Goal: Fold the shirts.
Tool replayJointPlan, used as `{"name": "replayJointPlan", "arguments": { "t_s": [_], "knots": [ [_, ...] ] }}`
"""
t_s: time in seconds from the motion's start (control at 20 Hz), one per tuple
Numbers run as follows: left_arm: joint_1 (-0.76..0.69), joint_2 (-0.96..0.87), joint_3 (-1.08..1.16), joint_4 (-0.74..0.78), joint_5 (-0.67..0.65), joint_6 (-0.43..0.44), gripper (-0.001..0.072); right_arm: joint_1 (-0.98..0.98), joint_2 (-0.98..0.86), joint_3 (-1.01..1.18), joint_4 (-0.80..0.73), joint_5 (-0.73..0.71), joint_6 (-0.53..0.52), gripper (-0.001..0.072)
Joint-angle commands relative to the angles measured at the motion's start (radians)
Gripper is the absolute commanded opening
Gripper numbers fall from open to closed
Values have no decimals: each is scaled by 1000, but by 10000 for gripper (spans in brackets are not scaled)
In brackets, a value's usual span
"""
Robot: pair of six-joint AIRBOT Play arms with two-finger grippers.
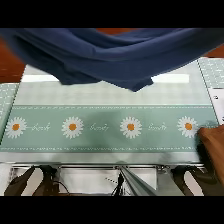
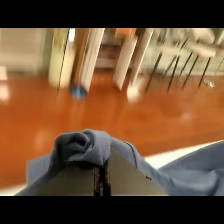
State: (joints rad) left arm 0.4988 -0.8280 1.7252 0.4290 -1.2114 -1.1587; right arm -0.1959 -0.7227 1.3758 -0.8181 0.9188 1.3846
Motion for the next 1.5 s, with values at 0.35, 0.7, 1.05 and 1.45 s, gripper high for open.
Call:
{"name": "replayJointPlan", "arguments": {
  "t_s": [0.35, 0.7, 1.05, 1.45],
  "knots": [
    [-11, 105, 106, 354, -93, -96, 23, -2, -12, 231, -220, 498, 191, 30],
    [-215, -10, -106, 428, -212, -126, 24, -1, -275, 231, -444, 861, 139, 30],
    [-538, -183, -474, 429, -98, -91, 24, 96, -731, 231, -446, 647, 99, 30],
    [-651, -373, -638, 429, -3, -86, 24, 105, -999, 231, -445, 405, 134, 51]
  ]
}}
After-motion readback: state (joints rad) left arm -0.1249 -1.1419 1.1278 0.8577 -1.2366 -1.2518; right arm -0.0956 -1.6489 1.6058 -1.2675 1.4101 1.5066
